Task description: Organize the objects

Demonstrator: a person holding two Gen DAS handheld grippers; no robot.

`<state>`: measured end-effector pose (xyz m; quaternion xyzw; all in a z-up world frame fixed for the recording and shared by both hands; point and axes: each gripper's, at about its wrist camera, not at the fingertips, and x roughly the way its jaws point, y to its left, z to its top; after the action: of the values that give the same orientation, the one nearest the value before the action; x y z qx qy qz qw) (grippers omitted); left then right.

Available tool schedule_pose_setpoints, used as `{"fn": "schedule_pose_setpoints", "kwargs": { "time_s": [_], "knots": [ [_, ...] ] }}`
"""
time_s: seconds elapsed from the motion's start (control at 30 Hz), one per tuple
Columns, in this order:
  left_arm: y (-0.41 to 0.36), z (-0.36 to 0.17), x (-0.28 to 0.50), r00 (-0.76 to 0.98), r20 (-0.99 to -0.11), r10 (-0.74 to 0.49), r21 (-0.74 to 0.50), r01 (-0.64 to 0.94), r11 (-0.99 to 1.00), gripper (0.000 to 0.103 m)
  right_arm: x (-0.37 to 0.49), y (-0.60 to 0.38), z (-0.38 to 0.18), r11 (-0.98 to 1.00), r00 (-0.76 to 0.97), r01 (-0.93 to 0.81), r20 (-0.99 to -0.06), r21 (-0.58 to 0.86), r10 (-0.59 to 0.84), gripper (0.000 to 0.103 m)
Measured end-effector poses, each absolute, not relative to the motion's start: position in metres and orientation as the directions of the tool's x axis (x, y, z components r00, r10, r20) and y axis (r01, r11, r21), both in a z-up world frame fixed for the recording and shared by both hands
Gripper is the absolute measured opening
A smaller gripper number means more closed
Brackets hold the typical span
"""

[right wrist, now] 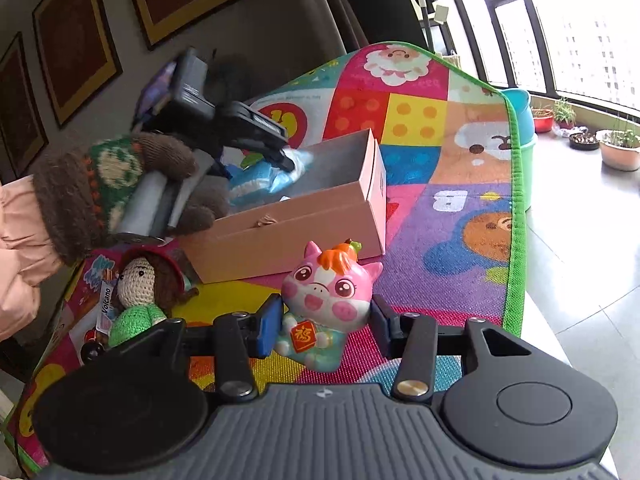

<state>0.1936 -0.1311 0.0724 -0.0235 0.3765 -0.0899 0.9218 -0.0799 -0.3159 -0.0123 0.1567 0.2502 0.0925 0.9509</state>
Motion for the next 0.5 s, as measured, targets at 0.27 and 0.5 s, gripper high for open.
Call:
{"fn": "schedule_pose_setpoints", "kwargs": {
  "time_s": [0.27, 0.5],
  "knots": [
    [-0.098, 0.111, 0.145, 0.776, -0.573, -0.262, -0.180, 0.193, 0.965, 0.058, -0.078, -0.314, -0.012, 0.938, 0.855, -0.086, -0.459, 0.335, 0.242, 0.046],
    [-0.063, 0.107, 0.077, 0.765, -0.520, -0.379, -0.244, 0.292, 0.925, 0.058, -0.073, -0.310, -0.013, 0.945, 0.836, -0.081, -0.494, 0.317, 0.237, 0.046]
  ]
}}
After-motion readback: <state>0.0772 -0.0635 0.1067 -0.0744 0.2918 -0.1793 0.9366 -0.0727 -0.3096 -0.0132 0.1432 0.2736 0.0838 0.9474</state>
